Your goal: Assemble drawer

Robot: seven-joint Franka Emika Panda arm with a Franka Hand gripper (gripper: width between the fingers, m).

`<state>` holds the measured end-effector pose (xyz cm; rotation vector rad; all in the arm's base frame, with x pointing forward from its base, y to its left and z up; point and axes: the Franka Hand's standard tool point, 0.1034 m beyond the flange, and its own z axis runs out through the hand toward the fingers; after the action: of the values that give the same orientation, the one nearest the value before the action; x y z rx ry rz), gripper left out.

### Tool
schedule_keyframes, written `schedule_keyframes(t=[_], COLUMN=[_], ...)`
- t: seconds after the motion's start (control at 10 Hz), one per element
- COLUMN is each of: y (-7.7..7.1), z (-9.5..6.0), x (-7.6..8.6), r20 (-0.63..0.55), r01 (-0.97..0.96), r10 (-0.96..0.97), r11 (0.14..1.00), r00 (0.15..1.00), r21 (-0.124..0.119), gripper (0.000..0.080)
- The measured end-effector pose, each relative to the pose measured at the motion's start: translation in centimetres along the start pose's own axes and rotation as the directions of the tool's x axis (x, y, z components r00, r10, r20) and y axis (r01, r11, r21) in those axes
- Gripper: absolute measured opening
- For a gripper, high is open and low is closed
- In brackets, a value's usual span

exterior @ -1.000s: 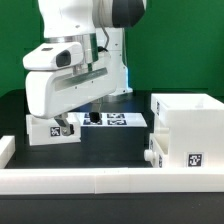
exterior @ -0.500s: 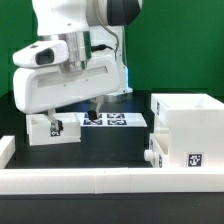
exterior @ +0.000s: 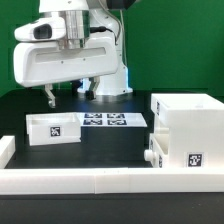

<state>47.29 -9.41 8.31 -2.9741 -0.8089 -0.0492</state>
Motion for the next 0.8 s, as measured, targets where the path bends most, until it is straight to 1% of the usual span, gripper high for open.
schedule_keyframes(t=[0.4,0.5,0.7,0.8], y=[-0.1,-0.7,-2.1,-2.6], z=[0.2,0.6,1.8,2.3], x=[-0.1,-0.7,-2.5,-3.0], r20=[0.001,-0.005,0.002,0.002], r01=[-0.012,-0.066,-0.095,-0.095], r10=[0.012,0.066,0.095,0.095], r11=[1.000,0.998,0.995,0.995], r00=[1.000,0.998,0.995,0.995], r21=[0.002,-0.007,-0.004,-0.005], gripper=[0.0648,0.0648,0.0648,0.0648])
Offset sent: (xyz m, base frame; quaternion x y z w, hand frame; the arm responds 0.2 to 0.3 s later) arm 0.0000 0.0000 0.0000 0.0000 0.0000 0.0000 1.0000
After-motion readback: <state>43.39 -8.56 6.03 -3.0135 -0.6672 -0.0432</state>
